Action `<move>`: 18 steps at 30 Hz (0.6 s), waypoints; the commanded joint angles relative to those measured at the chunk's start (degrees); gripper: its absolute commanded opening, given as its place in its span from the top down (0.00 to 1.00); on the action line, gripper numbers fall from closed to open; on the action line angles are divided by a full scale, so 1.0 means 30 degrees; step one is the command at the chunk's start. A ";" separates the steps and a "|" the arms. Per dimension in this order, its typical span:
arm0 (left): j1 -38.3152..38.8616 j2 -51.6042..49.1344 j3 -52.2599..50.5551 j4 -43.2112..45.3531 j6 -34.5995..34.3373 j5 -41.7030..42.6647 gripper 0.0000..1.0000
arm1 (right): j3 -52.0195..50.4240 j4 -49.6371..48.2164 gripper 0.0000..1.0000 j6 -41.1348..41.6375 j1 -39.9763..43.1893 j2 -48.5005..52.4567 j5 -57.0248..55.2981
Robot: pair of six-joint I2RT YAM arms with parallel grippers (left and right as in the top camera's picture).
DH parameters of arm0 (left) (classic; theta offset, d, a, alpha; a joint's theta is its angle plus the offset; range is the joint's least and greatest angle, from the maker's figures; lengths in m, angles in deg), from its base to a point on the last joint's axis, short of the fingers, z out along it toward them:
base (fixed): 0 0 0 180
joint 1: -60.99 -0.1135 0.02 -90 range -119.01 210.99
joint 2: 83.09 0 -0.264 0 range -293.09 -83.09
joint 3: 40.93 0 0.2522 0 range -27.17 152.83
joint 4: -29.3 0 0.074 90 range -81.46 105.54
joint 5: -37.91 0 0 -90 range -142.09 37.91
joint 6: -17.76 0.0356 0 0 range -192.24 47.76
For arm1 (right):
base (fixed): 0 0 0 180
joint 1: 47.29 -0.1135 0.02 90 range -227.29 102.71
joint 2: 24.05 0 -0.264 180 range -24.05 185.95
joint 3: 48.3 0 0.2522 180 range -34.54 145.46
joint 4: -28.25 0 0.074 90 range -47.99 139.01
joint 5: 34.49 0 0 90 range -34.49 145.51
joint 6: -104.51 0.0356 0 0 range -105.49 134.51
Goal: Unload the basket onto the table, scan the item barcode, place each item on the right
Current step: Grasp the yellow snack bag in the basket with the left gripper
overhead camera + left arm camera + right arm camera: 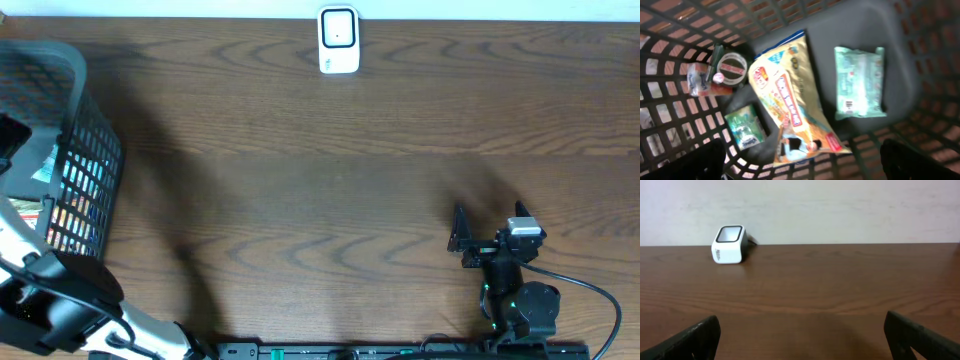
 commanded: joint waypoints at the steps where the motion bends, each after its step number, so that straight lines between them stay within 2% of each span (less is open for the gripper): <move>1: -0.0743 -0.1107 -0.0073 -0.0423 -0.0036 -0.0109 0.02 | -0.0029 0.0087 0.01 -0.0219 -0.0182 0.0000 -0.0087; 18: -0.0954 -0.6288 -0.0080 -0.1552 -0.0117 0.2346 0.02 | -0.0029 0.0087 0.01 -0.0226 -0.0182 0.0000 -0.0087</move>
